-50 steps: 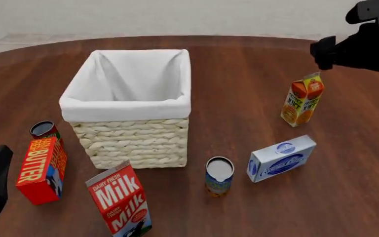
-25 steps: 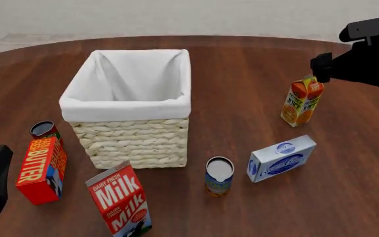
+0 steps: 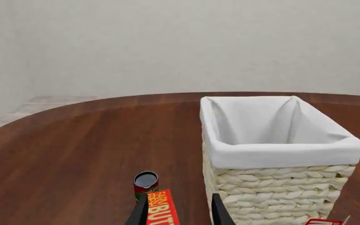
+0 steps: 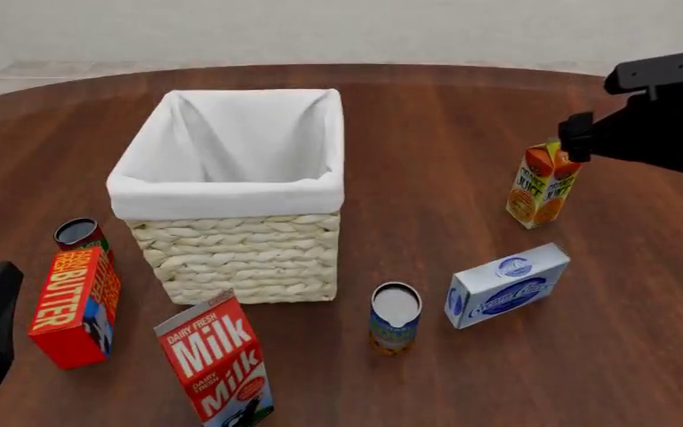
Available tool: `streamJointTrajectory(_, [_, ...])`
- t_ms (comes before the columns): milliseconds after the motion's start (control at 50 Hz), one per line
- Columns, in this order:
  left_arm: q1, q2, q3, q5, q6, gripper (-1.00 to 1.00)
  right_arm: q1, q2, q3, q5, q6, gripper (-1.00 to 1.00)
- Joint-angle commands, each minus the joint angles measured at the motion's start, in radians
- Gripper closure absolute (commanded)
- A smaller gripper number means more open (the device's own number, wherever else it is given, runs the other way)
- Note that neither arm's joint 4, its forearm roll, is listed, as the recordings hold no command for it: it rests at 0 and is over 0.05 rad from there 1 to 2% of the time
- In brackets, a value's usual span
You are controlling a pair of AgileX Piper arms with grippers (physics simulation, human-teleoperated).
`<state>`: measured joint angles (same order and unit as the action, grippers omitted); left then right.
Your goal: Pick up the orange juice, and put it in the basket.
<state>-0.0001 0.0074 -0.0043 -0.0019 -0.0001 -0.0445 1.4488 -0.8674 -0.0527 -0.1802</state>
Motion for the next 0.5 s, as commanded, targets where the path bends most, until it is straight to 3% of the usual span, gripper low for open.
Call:
streamJointTrajectory(20, [0.0, 0.0, 0.0, 0.0, 0.0, -1.0, 0.0, 0.047, -0.018, -0.011, 0.002, -1.0])
streamJointTrajectory(500, [0.0, 0.0, 0.0, 0.0, 0.0, -1.0, -0.002, 0.173, -0.084, -0.045, -0.009, -1.0])
